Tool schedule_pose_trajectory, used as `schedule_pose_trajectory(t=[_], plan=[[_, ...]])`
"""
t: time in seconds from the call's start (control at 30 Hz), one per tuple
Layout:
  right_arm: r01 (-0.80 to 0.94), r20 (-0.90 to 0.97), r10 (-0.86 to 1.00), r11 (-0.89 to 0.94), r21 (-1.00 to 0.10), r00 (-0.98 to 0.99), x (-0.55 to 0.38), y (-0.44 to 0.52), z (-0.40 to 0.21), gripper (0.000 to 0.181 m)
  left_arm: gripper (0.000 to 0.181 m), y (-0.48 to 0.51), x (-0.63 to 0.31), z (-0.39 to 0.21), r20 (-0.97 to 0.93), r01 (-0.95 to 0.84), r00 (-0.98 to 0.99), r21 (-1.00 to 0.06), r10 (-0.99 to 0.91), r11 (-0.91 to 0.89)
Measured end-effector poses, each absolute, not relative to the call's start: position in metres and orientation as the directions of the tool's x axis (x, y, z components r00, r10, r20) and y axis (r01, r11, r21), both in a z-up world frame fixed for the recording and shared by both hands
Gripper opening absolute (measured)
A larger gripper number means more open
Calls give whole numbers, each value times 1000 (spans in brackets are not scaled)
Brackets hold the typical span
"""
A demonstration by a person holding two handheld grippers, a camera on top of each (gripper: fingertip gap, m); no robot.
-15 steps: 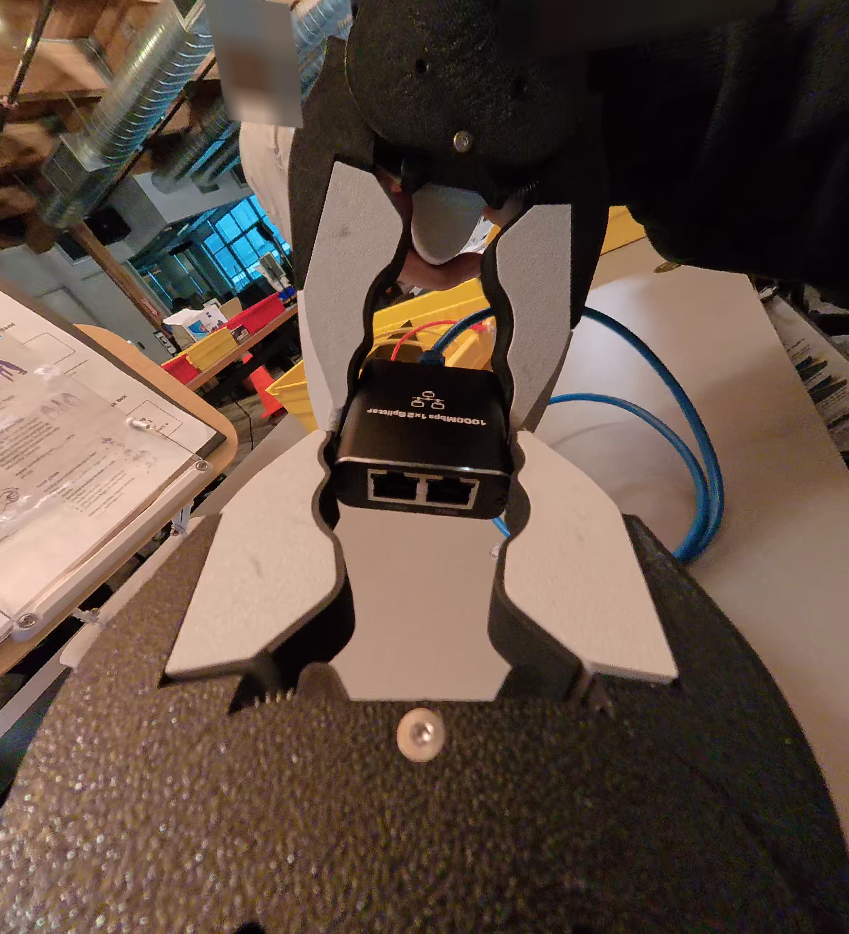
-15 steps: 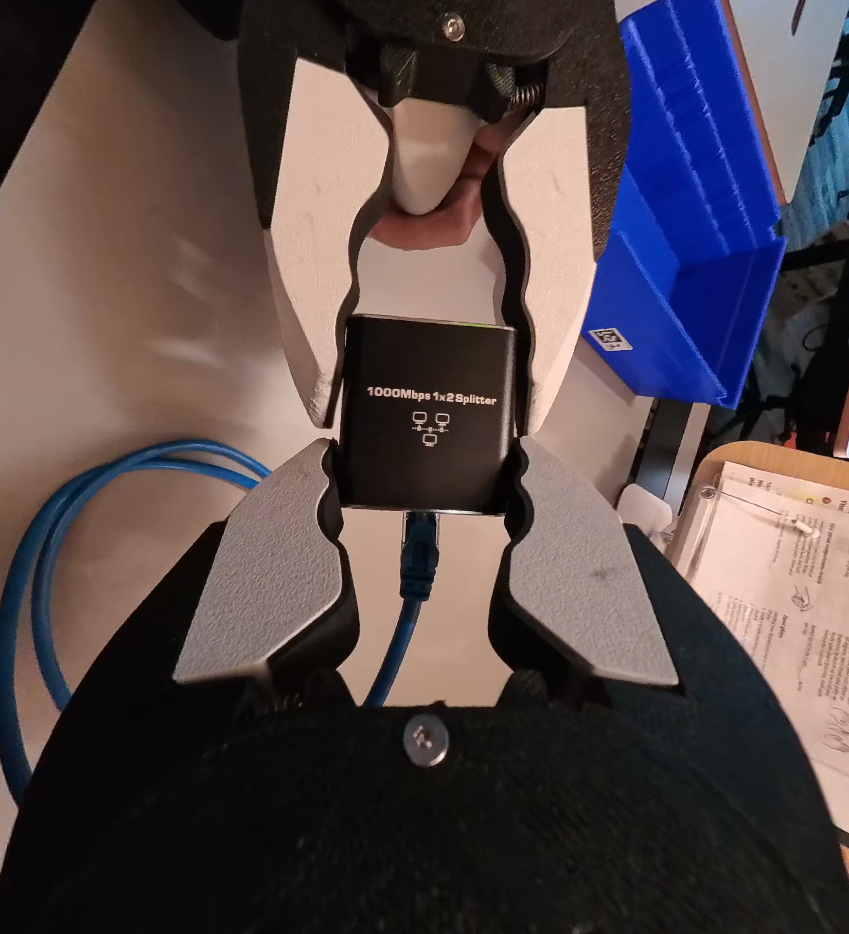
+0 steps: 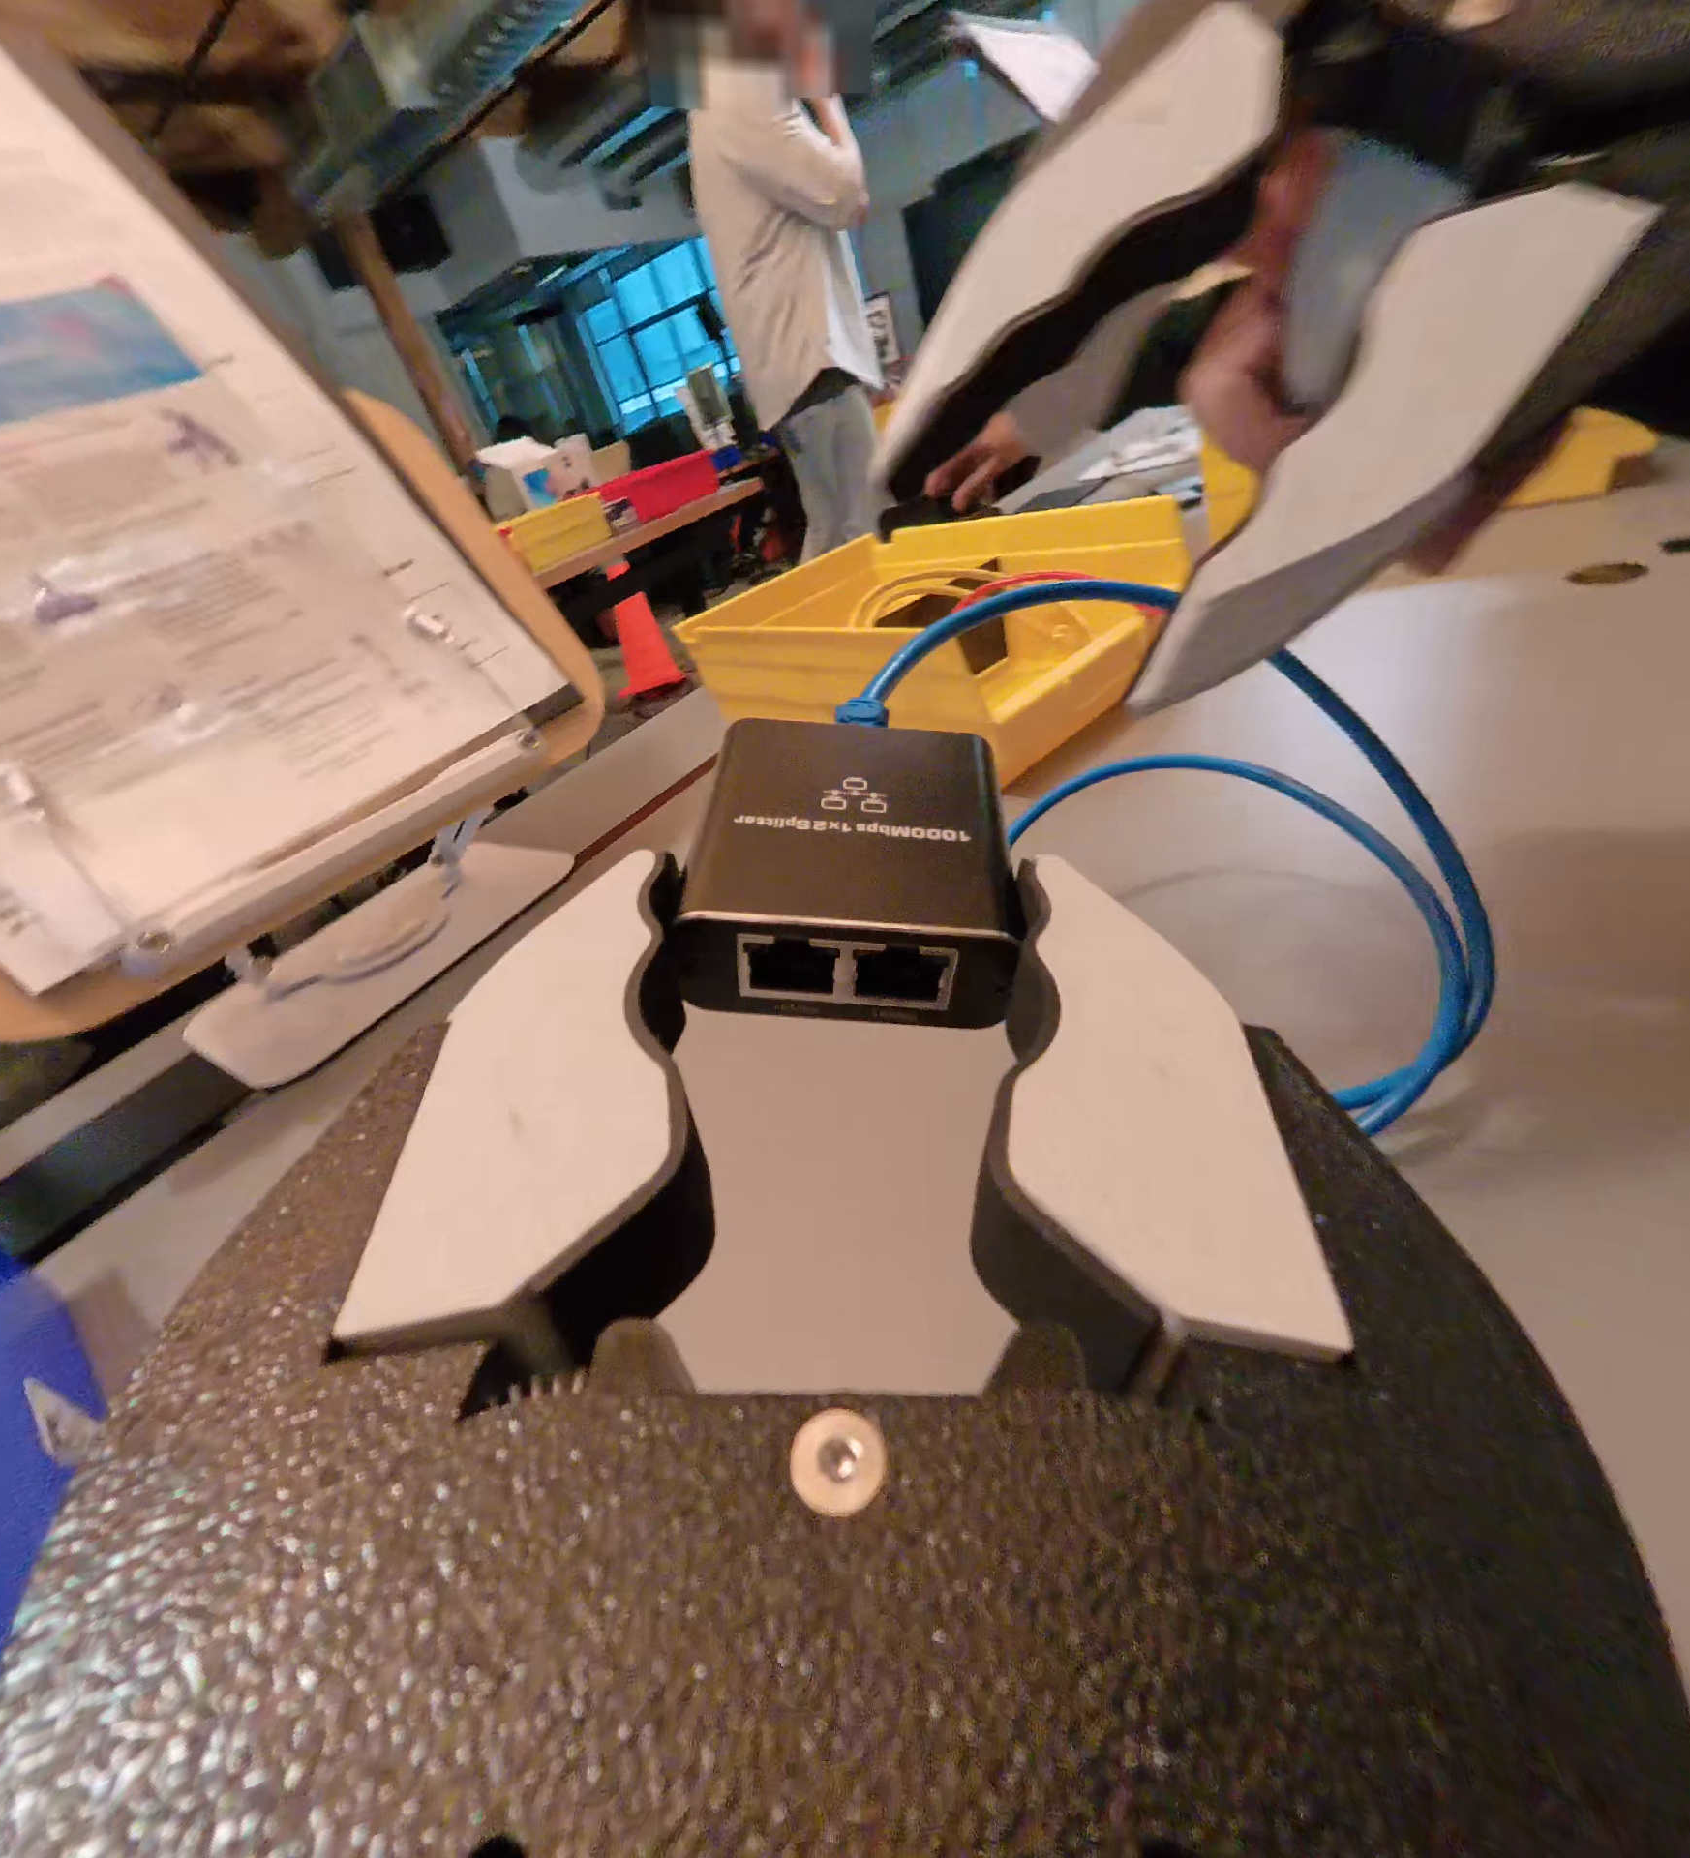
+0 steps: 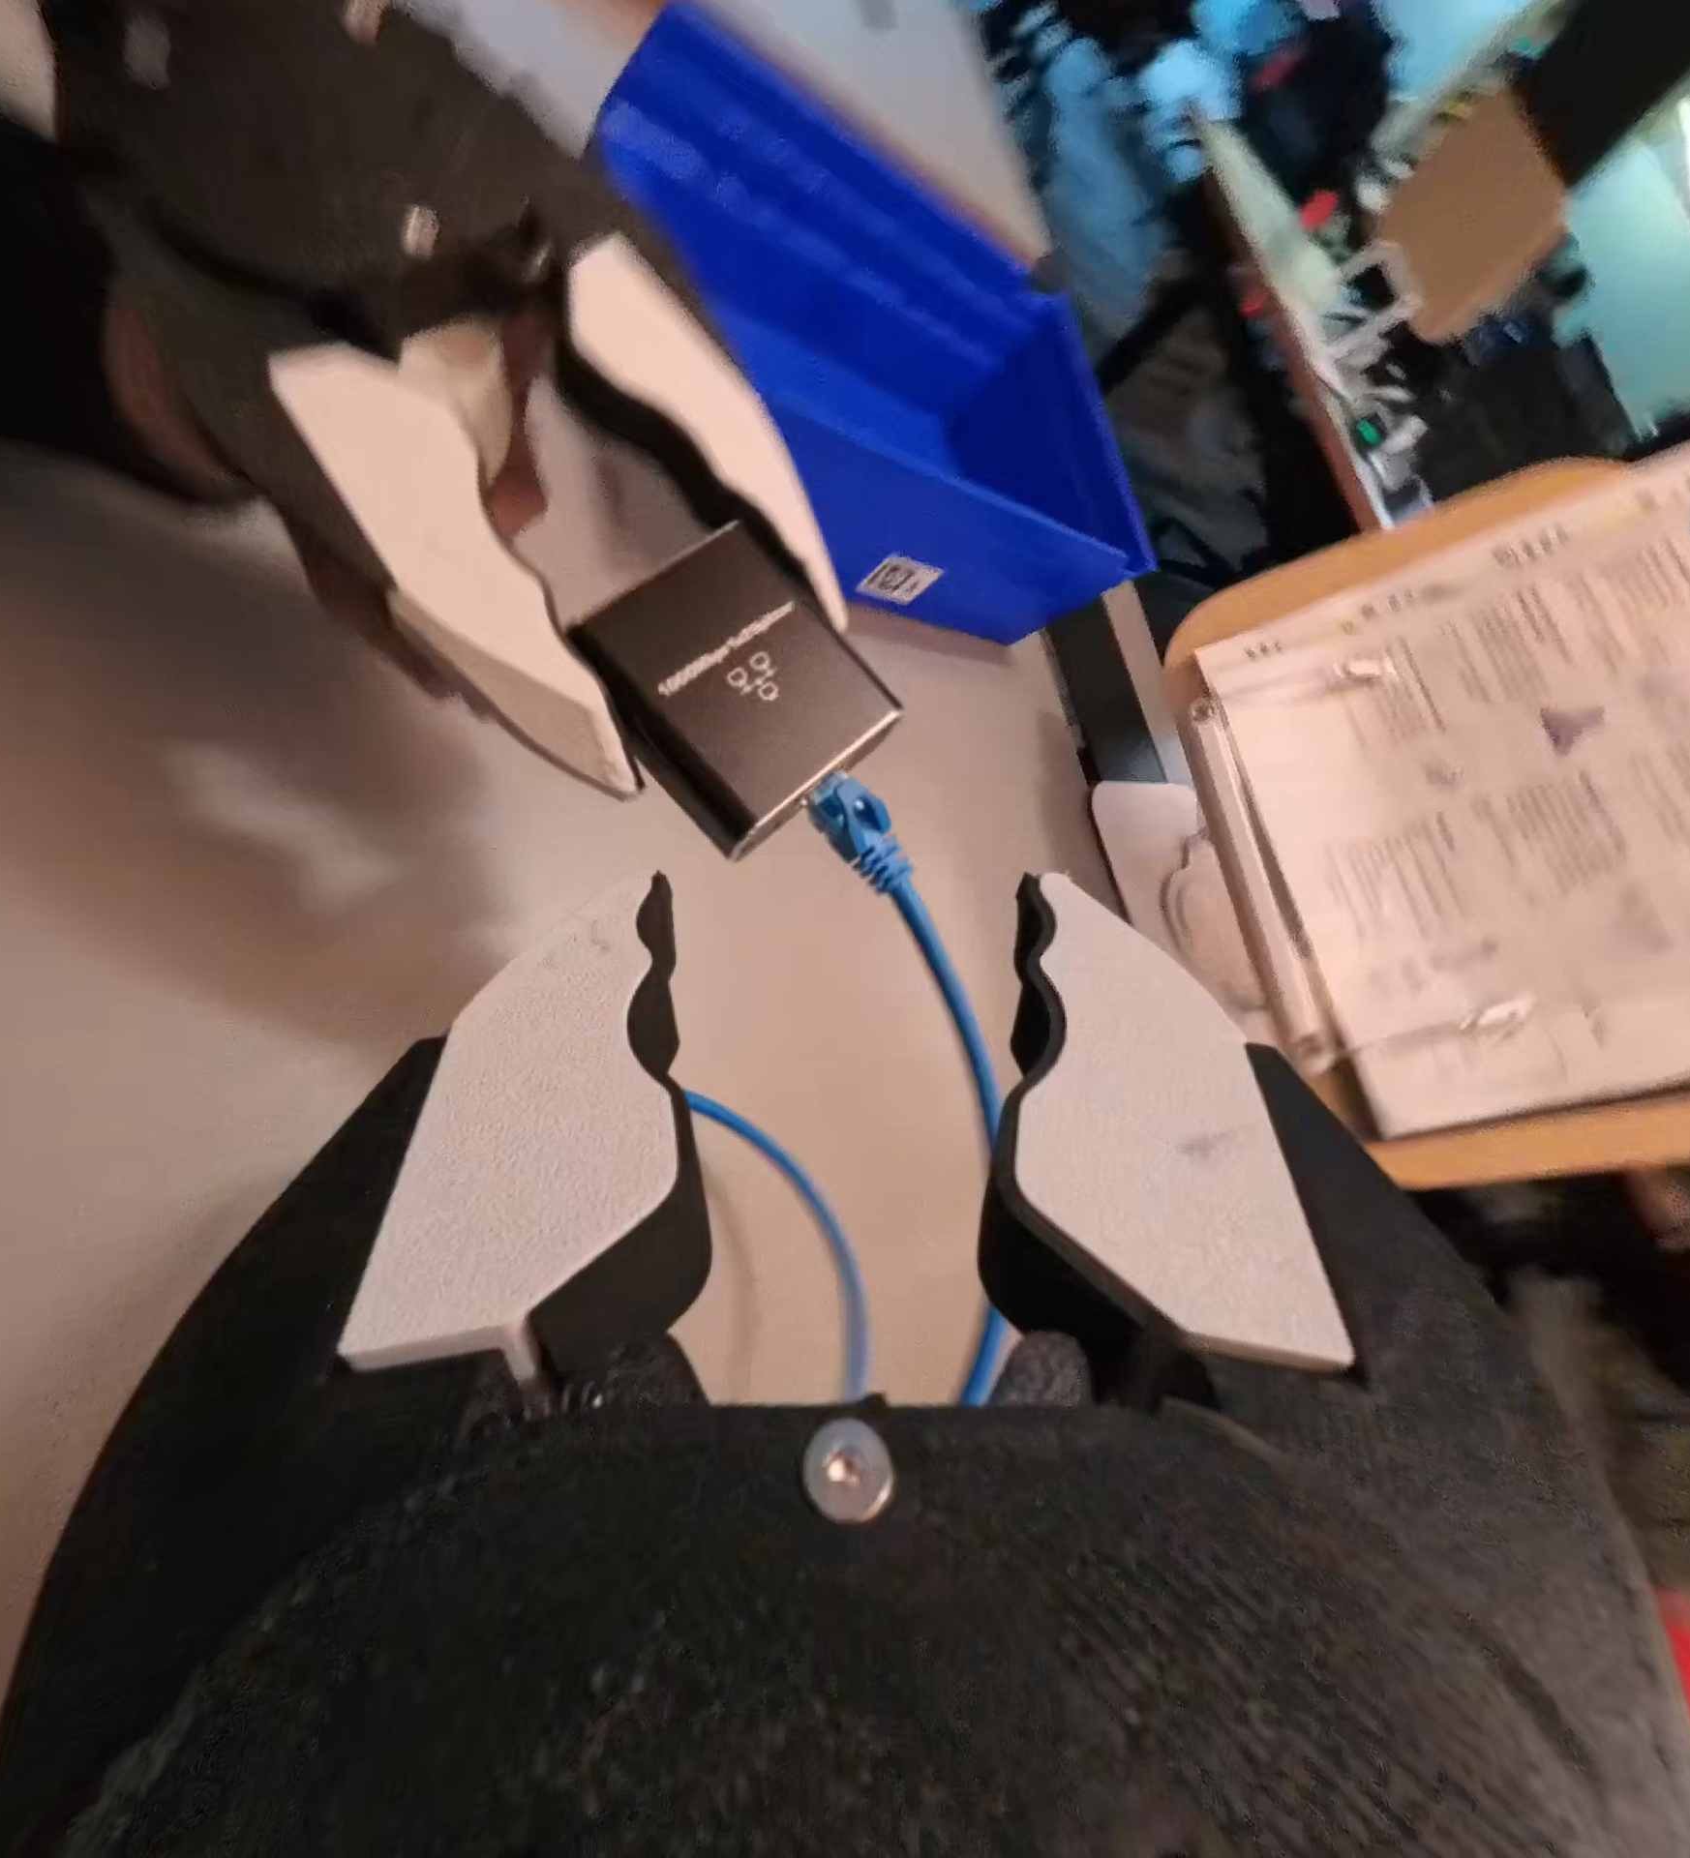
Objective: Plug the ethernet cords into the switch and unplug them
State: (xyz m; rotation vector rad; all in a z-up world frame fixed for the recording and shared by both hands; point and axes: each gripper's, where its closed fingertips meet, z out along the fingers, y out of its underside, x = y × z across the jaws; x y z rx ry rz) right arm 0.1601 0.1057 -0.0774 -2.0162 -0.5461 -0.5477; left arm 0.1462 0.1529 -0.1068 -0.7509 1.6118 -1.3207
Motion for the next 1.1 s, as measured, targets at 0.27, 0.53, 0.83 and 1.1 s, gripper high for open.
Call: schedule_pose_trajectory(t=[0.27, 0.53, 0.83, 1.1], plan=[[-440, -451, -117, 108, -892, 885, 154, 106, -76, 56, 63, 171, 154, -108, -225, 61, -309, -974, -924, 217], [-779, -801, 38, 266, -568, 597, 173, 123, -102, 45, 63, 161, 152, -107, -219, 84, -340, -976, -914, 202], [-859, -858, 221, 352, -372, 463, 168, 131, -98, 21, 63, 145, 145, -101, -143, 151, -440, -985, -886, 84], [-865, -871, 259, 405, -295, 418, 167, 129, -96, 14, 63, 142, 143, -99, -231, 211, -405, -965, -885, 155]])
